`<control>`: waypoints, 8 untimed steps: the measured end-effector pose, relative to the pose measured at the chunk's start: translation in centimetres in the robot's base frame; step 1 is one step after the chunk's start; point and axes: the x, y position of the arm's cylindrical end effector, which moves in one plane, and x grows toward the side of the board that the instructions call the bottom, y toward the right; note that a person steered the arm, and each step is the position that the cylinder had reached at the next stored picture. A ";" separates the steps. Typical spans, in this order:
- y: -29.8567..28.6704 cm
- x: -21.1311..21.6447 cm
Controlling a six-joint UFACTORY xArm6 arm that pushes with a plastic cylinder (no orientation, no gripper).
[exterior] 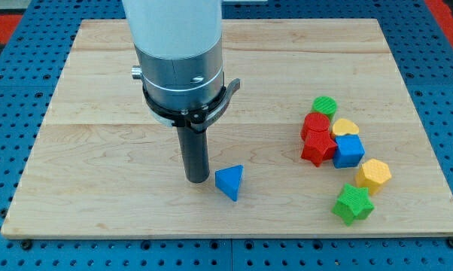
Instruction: Push the blue triangle towards the bottom center
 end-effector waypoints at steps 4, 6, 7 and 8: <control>5.4 -3.0; 5.7 -5.1; 10.6 -3.7; 11.6 -1.1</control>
